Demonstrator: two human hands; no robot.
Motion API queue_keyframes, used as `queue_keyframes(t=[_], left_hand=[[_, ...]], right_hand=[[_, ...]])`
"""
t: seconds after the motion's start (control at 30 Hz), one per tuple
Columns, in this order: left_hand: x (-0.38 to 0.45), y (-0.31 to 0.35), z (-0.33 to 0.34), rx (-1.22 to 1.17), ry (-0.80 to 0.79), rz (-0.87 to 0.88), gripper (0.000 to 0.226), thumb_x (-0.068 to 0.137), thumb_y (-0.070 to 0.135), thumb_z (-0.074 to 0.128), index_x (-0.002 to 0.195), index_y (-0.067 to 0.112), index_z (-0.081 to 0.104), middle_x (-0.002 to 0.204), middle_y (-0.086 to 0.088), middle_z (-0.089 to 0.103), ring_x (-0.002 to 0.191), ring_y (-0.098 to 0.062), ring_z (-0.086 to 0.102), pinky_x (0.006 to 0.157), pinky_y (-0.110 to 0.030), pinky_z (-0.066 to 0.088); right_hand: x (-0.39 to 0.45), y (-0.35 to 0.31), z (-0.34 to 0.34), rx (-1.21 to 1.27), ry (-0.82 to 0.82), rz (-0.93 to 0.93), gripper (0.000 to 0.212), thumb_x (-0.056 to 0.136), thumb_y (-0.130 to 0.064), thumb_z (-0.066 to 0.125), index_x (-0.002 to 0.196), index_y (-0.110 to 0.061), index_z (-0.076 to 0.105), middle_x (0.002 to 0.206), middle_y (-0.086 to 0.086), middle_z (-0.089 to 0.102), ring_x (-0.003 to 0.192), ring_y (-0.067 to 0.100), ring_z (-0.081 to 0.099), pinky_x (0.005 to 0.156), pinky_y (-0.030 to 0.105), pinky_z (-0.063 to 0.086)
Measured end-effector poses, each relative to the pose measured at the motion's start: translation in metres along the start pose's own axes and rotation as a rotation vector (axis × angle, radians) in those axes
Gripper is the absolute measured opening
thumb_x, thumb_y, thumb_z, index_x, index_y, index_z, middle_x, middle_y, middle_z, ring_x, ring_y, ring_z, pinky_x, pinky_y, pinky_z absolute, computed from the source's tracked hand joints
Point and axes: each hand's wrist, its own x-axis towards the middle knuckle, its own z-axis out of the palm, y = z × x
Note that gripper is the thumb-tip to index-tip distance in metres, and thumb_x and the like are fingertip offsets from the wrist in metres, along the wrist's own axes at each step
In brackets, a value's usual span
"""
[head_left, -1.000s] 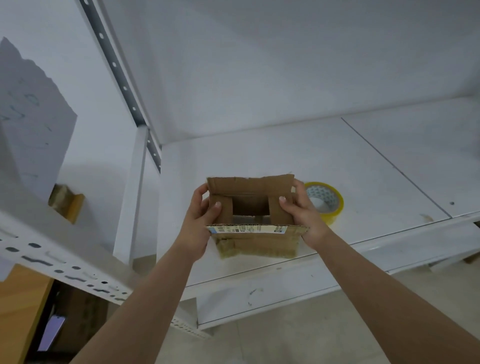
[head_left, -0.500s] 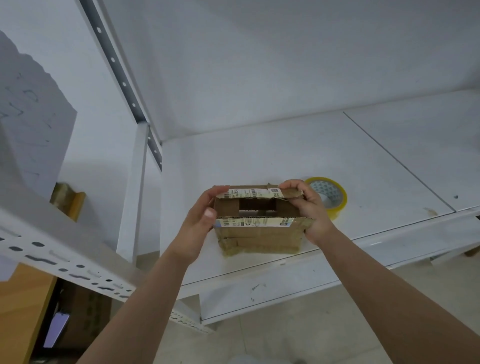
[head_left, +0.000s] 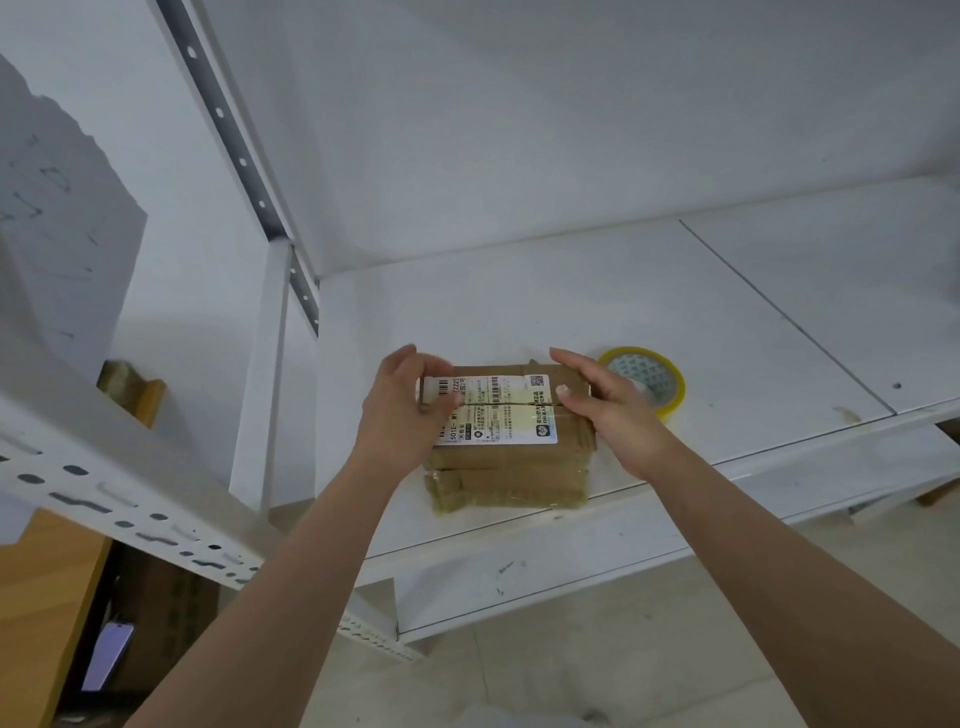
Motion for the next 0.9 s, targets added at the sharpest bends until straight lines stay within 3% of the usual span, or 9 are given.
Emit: queue_keyframes(t=[0.1,0.2,0.33,0.43,0.5,0.57,0.6,0.7,0.9], left_hand=[[0.005,0.014,0.0,0.326,-0.156,0.206,0.077,0.076,0.072,0.058,0.142,0.037,0.038,0.161,0.002,0.017,0.15,-0.019,0.001,0.116,-0.055,-0.002],[0.005,0.025,0.011,0.635,-0.383,0.301,0.127,0.048,0.099,0.041,0.153,0.039,0.0,0.164,-0.001,-0.004,0.149,-0.023,-0.015,0.113,-0.061,-0.009],[0.01,0.026,0.013,0.784,-0.394,0.34,0.119,0.059,0.09,0.052,0.153,0.039,0.0,0.155,0.0,0.025,0.142,-0.024,0.021,0.113,-0.051,0.02],[0.016,0.023,-0.006,0.695,-0.291,0.336,0.116,0.059,0.092,0.048,0.153,0.04,0.006,0.148,0.001,0.033,0.135,-0.025,0.03,0.109,-0.044,0.027],[0.021,0.018,-0.025,0.707,-0.229,0.31,0.117,0.058,0.095,0.046,0.154,0.04,0.008,0.147,0.001,0.035,0.134,-0.026,0.031,0.108,-0.044,0.027],[0.023,0.012,-0.039,0.785,-0.225,0.263,0.115,0.06,0.091,0.05,0.154,0.04,0.007,0.148,0.002,0.034,0.135,-0.025,0.03,0.109,-0.044,0.027],[0.023,0.009,-0.043,0.81,-0.244,0.235,0.115,0.06,0.089,0.052,0.154,0.04,0.007,0.148,0.002,0.034,0.135,-0.025,0.03,0.109,-0.045,0.026],[0.017,0.003,-0.043,0.833,-0.314,0.186,0.114,0.061,0.087,0.056,0.153,0.041,0.007,0.148,0.004,0.033,0.136,-0.023,0.029,0.11,-0.045,0.026],[0.012,-0.006,-0.044,0.839,-0.312,0.154,0.116,0.059,0.089,0.053,0.153,0.042,0.005,0.148,0.005,0.032,0.136,-0.022,0.028,0.11,-0.045,0.026]], right_hand=[[0.001,-0.002,0.0,0.004,0.008,-0.001,0.039,0.093,-0.005,0.06,0.119,-0.034,0.062,0.109,-0.008,0.07,0.105,0.01,0.066,0.087,0.022,0.054],[0.0,-0.002,-0.003,-0.006,-0.005,-0.007,0.038,0.093,-0.006,0.061,0.12,-0.032,0.062,0.11,-0.007,0.07,0.103,0.008,0.066,0.085,0.021,0.054],[0.003,-0.006,-0.006,-0.014,-0.032,0.013,0.037,0.094,-0.027,0.06,0.129,-0.038,0.055,0.128,-0.01,0.062,0.119,0.006,0.058,0.1,0.024,0.046],[0.012,-0.015,-0.016,-0.017,0.123,0.008,0.03,0.098,-0.033,0.053,0.128,-0.034,0.055,0.136,-0.007,0.054,0.128,0.01,0.049,0.11,0.03,0.037],[0.016,-0.018,-0.022,-0.056,0.207,0.01,0.025,0.099,-0.028,0.055,0.122,-0.025,0.06,0.13,-0.002,0.058,0.121,0.01,0.054,0.107,0.024,0.039],[0.019,-0.018,-0.021,-0.161,0.227,0.005,0.028,0.099,-0.02,0.055,0.123,-0.01,0.063,0.121,0.004,0.062,0.107,0.009,0.059,0.089,0.007,0.041],[0.021,-0.016,-0.019,-0.259,0.208,0.004,0.028,0.099,-0.015,0.054,0.124,-0.005,0.063,0.122,0.008,0.062,0.108,0.013,0.059,0.085,0.006,0.04],[0.029,-0.003,-0.006,-0.628,0.062,0.038,0.031,0.099,-0.006,0.048,0.126,-0.002,0.061,0.134,0.013,0.058,0.127,0.023,0.051,0.099,0.019,0.033],[0.046,0.015,0.017,-1.074,-0.223,0.081,0.05,0.101,-0.013,0.04,0.15,-0.022,0.035,0.156,0.012,0.03,0.139,0.033,0.032,0.113,0.037,0.03]])
